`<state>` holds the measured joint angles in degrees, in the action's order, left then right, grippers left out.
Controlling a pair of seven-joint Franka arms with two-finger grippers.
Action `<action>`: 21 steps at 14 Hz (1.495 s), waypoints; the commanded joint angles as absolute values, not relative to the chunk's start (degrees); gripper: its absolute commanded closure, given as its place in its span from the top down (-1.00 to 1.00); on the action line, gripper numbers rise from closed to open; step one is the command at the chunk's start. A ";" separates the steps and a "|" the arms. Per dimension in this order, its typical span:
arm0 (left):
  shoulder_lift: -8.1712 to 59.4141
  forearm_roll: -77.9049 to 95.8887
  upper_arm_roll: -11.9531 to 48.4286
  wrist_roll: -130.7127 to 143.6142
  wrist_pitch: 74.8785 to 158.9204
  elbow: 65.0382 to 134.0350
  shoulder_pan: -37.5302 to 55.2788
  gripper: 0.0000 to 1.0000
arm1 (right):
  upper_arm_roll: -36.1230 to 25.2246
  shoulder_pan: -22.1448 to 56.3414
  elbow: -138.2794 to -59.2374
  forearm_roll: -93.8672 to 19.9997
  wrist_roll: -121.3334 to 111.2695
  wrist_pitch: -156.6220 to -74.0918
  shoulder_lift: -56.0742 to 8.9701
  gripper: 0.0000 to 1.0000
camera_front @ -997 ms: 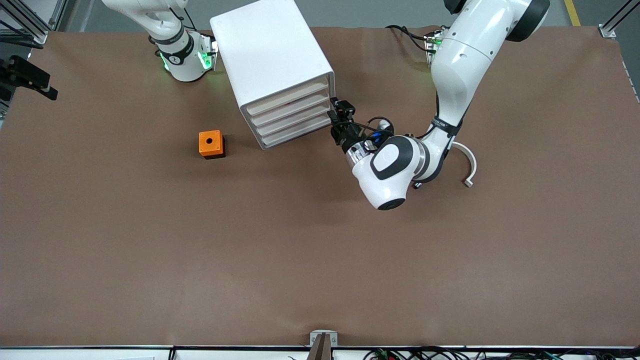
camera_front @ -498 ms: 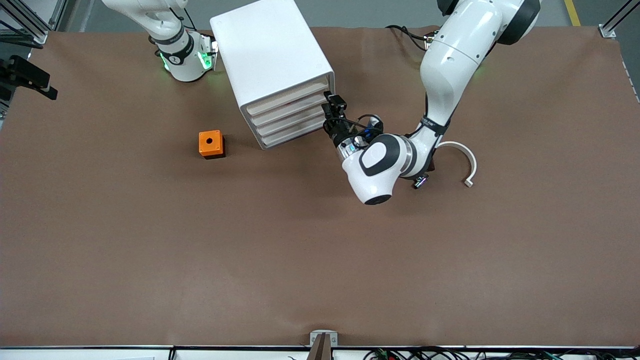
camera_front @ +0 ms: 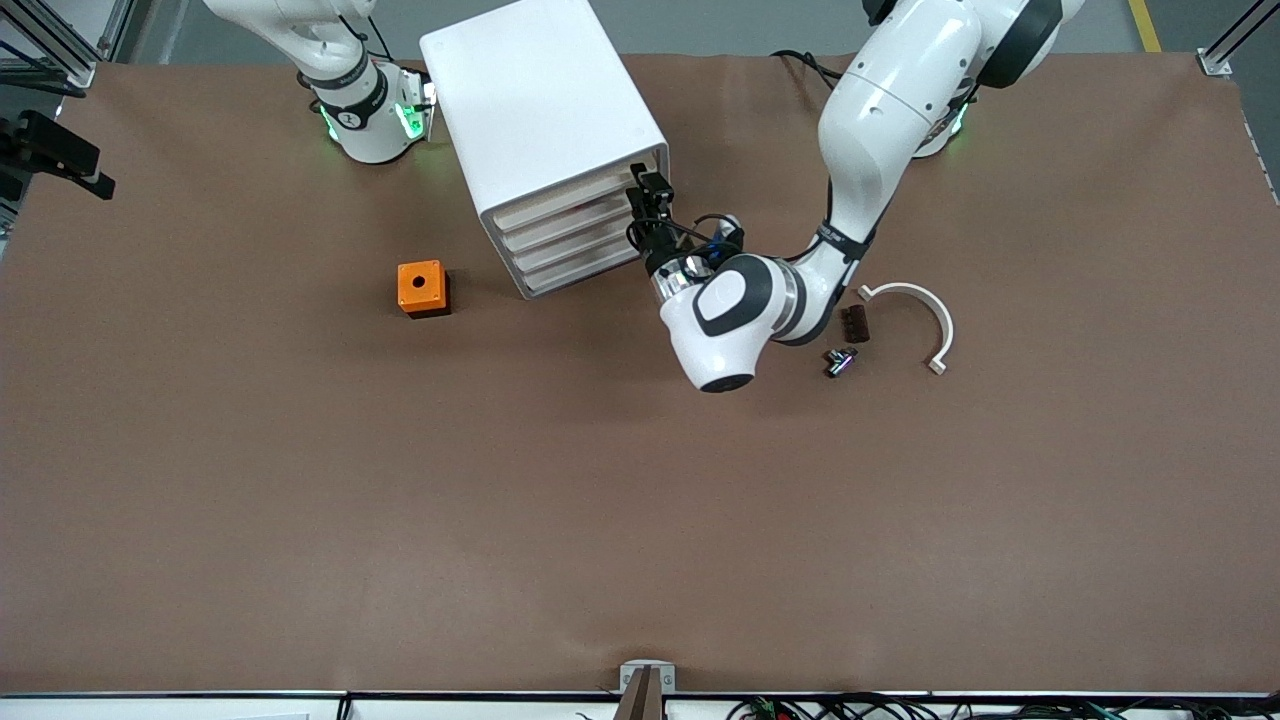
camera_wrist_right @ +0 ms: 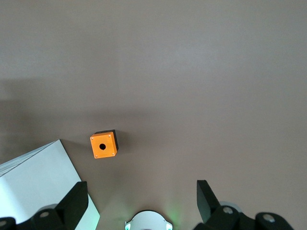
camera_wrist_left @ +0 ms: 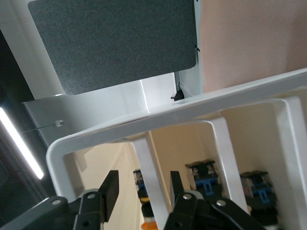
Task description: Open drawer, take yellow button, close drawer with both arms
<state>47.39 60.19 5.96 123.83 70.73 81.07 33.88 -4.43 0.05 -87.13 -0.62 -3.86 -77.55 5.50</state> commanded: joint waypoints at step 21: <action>47.55 61.52 5.01 127.53 71.19 83.41 30.77 -1.00 | -4.04 0.00 -86.75 0.35 -4.13 -77.26 4.83 1.00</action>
<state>47.84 61.14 5.68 128.97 69.54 83.43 33.12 -4.18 -0.12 -87.27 -0.11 -3.86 -77.61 4.84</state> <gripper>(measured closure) 0.916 0.000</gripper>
